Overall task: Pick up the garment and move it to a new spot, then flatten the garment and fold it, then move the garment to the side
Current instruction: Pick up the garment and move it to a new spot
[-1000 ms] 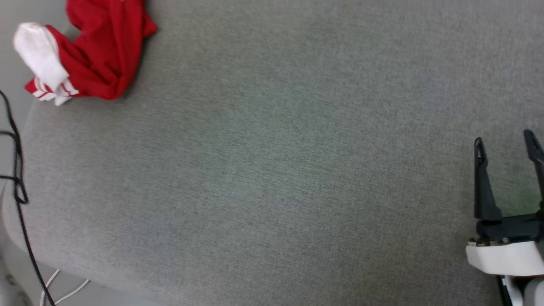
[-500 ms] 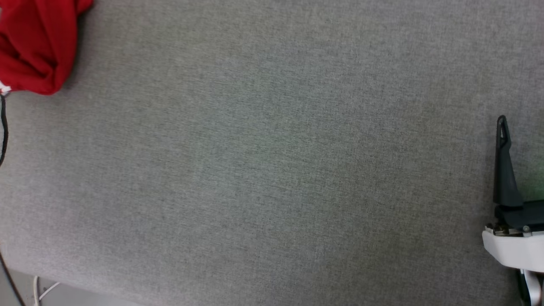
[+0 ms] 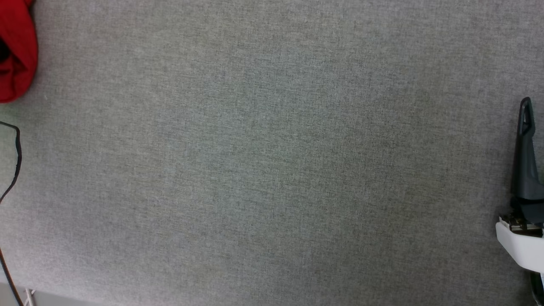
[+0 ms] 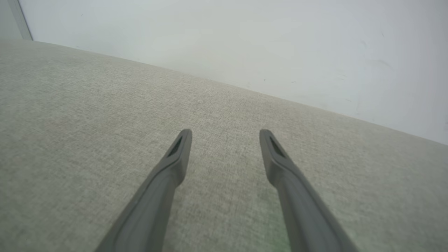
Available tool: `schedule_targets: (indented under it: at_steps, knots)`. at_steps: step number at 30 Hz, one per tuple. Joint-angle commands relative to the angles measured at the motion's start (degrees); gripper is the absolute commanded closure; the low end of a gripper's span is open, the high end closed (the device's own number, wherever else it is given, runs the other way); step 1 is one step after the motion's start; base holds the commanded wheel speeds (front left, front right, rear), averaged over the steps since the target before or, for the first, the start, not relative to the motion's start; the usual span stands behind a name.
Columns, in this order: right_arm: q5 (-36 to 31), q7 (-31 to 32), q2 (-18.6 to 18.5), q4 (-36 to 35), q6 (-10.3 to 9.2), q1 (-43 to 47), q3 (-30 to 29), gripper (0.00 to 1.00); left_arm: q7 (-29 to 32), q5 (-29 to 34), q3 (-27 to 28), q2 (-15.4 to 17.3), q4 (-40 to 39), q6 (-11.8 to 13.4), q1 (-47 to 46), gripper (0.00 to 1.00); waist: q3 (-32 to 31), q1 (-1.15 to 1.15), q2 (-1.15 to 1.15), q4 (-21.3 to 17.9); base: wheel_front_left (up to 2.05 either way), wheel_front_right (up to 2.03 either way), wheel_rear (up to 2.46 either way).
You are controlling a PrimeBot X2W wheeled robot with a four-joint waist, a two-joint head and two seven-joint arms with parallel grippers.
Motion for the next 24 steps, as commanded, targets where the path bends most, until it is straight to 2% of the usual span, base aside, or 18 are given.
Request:
schedule_targets:
  at_steps: [1,3,4,5,6,15,24]
  knots:
    - [-0.49,0.48,-0.48,2.11,-0.06,0.19,-0.52,0.0,1.2,-0.17,-2.22,-1.99,1.68,0.03,2.58,0.0,0.08,0.02,0.0,-0.13,0.0,0.0,0.0]
    - [-0.47,0.48,-0.52,2.41,-0.06,0.21,-0.42,0.0,0.82,-1.07,-3.33,-2.49,2.44,0.03,3.28,0.0,-0.14,0.02,0.0,-0.26,0.0,0.0,0.0]
    - [-0.39,0.48,-0.53,2.49,-0.06,0.24,-0.41,0.0,0.63,-1.36,-3.82,-2.58,2.6,0.03,3.39,0.07,-0.35,0.02,0.0,-0.3,0.0,0.0,0.0]
    - [-0.31,0.48,-0.54,2.58,-0.06,0.25,-0.38,0.0,-0.11,-1.22,-4.43,-2.26,2.59,0.02,3.37,0.71,-0.66,0.02,0.0,-0.35,0.0,0.0,0.0]
    - [-0.24,0.48,-0.56,2.59,-0.06,0.26,-0.35,0.0,-1.11,-1.1,-4.68,-1.77,2.61,0.02,3.11,1.0,-1.04,0.02,0.0,-0.37,0.0,0.0,0.0]
    - [0.89,0.2,0.78,3.93,-0.05,0.91,1.45,0.0,-9.48,-0.3,-8.52,3.65,-1.97,0.01,-2.66,1.0,-8.23,0.02,0.0,0.12,0.0,0.0,0.0]
    - [2.23,0.19,2.66,6.5,-0.04,2.0,2.86,0.0,-13.56,1.72,-15.69,5.99,-10.06,0.01,-7.84,1.0,-17.01,0.02,0.0,0.02,0.0,0.0,0.0]
